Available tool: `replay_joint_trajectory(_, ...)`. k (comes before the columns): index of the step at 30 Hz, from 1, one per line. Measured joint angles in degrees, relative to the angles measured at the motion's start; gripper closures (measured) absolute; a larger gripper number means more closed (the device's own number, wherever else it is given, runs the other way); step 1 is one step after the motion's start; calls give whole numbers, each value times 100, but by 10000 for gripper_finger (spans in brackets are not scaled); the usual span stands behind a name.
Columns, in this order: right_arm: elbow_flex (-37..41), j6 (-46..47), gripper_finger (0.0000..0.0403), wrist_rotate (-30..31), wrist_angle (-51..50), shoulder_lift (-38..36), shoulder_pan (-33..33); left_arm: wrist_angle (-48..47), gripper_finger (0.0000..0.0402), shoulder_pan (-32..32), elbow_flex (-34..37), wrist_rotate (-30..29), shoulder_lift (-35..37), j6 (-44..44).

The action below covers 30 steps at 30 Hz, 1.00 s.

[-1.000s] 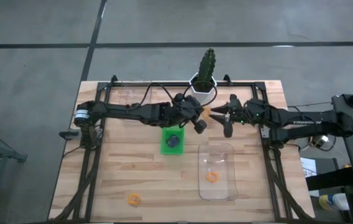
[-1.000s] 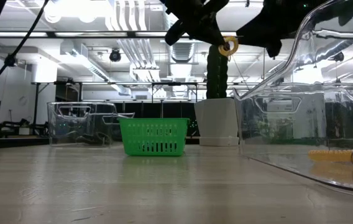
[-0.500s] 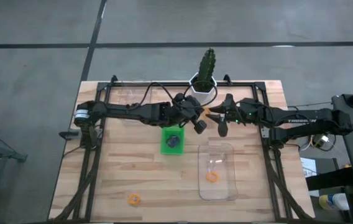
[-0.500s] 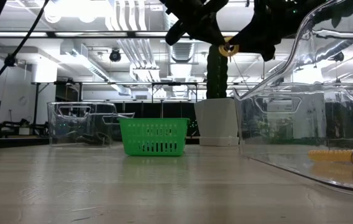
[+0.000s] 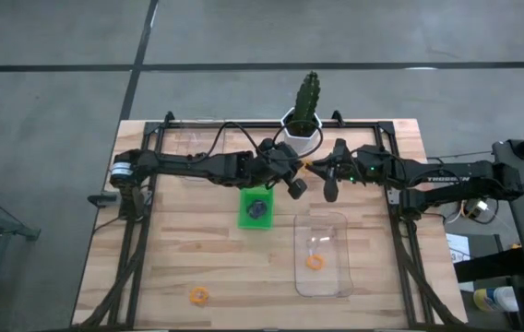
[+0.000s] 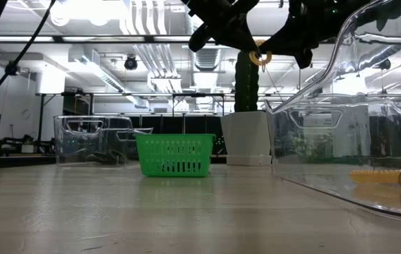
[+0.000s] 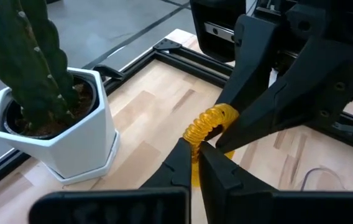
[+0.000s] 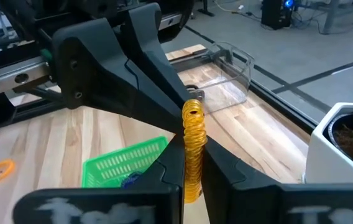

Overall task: Sort spring keychains
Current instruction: Put the top yellow spring keychain into the bottom transparent bin

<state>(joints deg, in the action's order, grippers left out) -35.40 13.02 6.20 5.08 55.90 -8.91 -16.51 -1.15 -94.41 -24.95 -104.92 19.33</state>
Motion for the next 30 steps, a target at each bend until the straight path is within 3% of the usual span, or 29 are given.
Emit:
replay_joint_trajectory(16,0,118,382,-15,-38,0,0,-108,281,-10,0,76,0,50)
replay_joint_trajectory(21,0,173,383,-55,-408,-106,-4,-870,267,15,-84,63,37,138)
replay_joint_trajectory(26,1,245,383,-1072,-1257,-479,-4,-2201,266,87,-214,187,236,309)
replay_joint_trajectory(30,4,336,383,-3312,-1684,-790,-10,-3095,266,254,-192,505,421,497)
